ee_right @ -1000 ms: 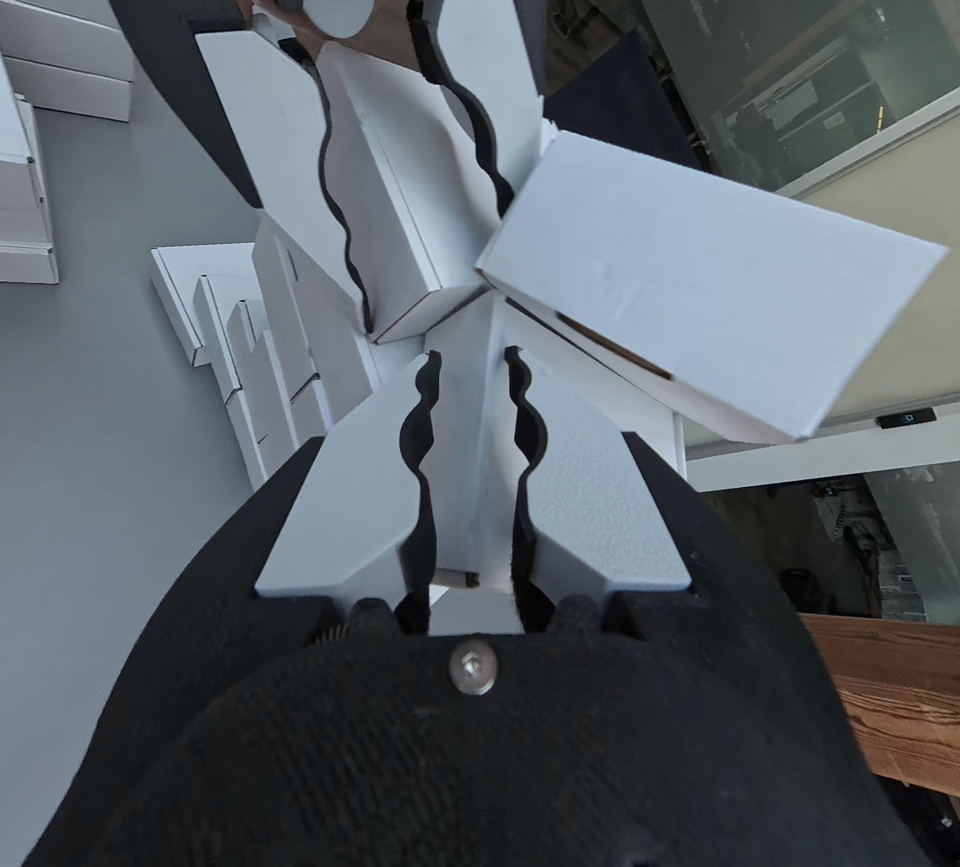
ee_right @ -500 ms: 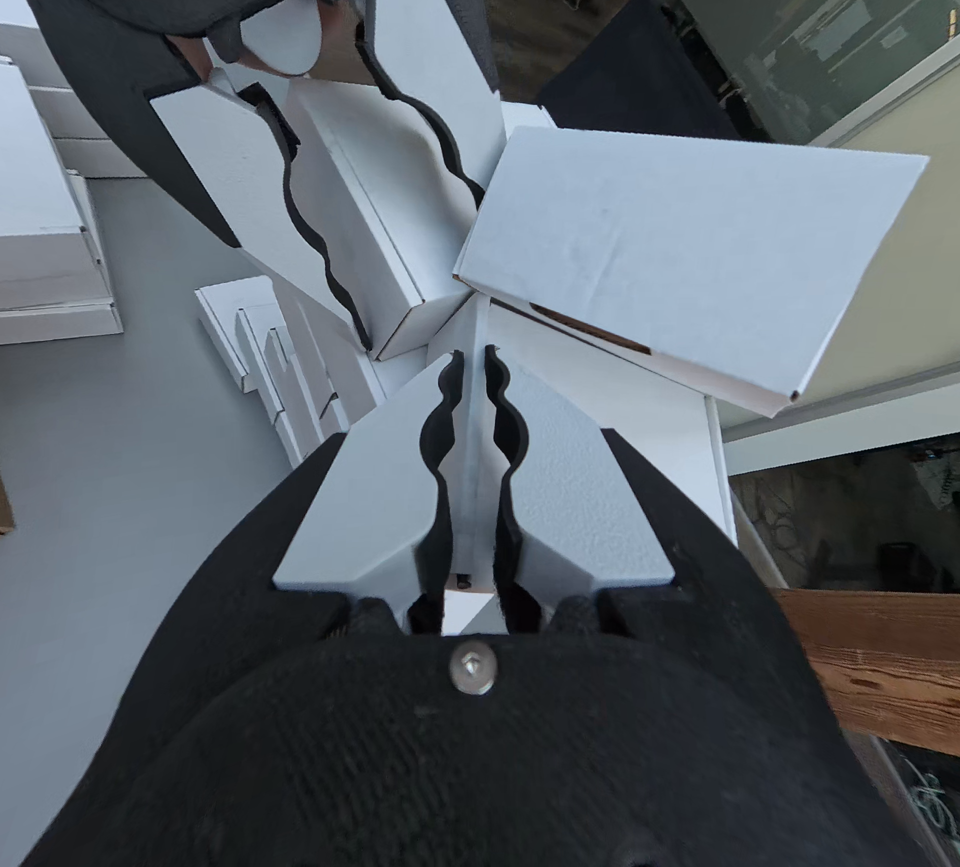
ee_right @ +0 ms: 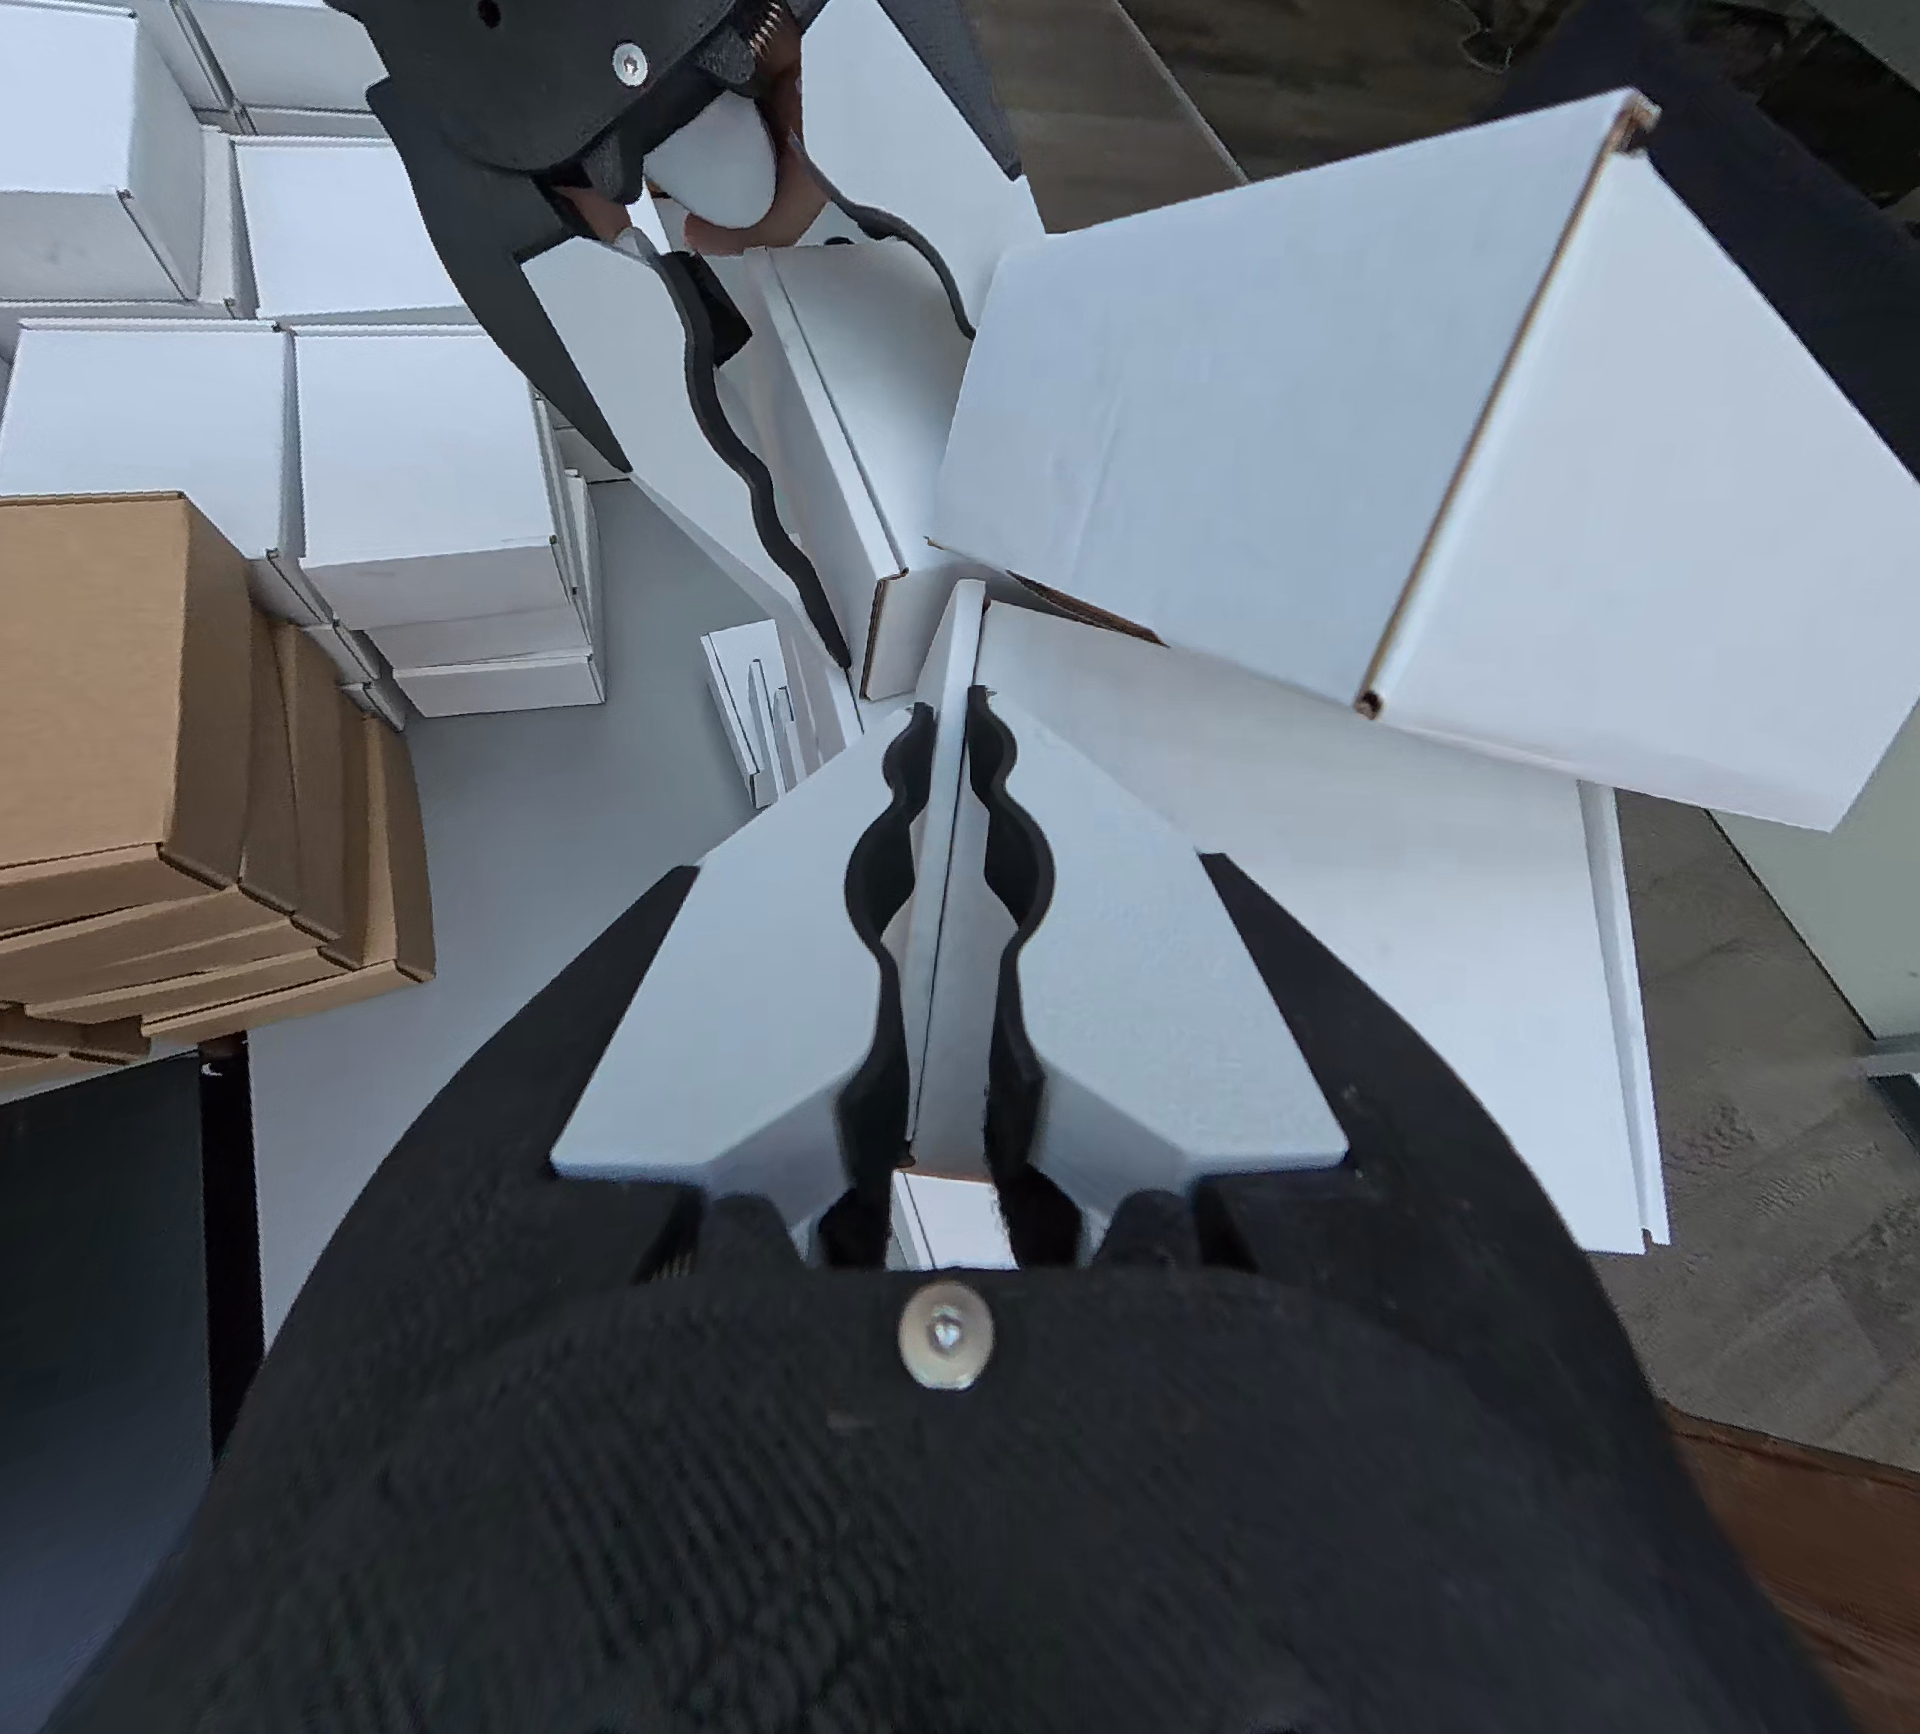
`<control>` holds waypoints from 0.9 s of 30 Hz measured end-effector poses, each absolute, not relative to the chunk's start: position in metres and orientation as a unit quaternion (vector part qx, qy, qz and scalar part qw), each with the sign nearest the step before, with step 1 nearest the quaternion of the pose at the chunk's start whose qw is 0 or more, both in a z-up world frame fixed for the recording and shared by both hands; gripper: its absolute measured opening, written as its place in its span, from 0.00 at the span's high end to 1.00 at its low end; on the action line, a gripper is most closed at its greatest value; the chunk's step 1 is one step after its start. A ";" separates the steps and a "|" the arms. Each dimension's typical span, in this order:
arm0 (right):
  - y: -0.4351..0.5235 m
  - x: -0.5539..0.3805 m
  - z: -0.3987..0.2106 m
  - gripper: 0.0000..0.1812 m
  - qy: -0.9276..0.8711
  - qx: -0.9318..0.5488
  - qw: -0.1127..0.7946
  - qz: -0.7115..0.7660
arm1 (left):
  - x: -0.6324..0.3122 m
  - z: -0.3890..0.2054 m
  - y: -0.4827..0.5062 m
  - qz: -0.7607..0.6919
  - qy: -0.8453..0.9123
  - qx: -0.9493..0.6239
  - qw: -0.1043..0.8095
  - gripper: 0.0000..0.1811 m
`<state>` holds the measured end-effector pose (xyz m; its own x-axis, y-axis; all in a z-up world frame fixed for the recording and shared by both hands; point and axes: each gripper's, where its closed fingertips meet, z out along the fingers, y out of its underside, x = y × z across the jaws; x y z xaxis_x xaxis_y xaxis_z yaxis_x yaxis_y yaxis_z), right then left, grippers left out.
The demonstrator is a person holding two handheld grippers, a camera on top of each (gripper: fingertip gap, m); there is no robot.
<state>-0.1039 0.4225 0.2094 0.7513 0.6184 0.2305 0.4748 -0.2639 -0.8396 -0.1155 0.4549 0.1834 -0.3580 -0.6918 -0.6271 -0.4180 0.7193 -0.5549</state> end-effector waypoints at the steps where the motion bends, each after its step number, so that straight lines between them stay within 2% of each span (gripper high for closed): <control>1: 0.422 -0.104 0.209 0.97 -0.346 -0.791 0.499 0.076 | -0.115 0.184 0.455 -0.153 0.810 -0.342 0.450 0.60; 13: 0.428 -0.110 0.208 0.97 -0.370 -0.790 0.489 0.015 | -0.112 0.200 0.454 -0.248 0.745 -0.401 0.472 0.63; 18: 0.428 -0.109 0.209 0.97 -0.345 -0.799 0.490 0.044 | -0.111 0.209 0.455 -0.291 0.718 -0.421 0.472 0.62; 23: 0.428 -0.113 0.210 0.92 -0.322 -0.810 0.486 0.072 | -0.109 0.215 0.456 -0.325 0.696 -0.438 0.467 0.62; 27: 0.434 -0.113 0.210 0.93 -0.309 -0.815 0.487 0.049 | -0.109 0.216 0.458 -0.332 0.692 -0.445 0.461 0.62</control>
<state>-0.1132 0.4338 0.2099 0.8041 0.5517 0.2217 0.4565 -0.3340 -0.8246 -0.1092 0.4575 0.2156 -0.1774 -0.9224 -0.3431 -0.3103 0.3833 -0.8699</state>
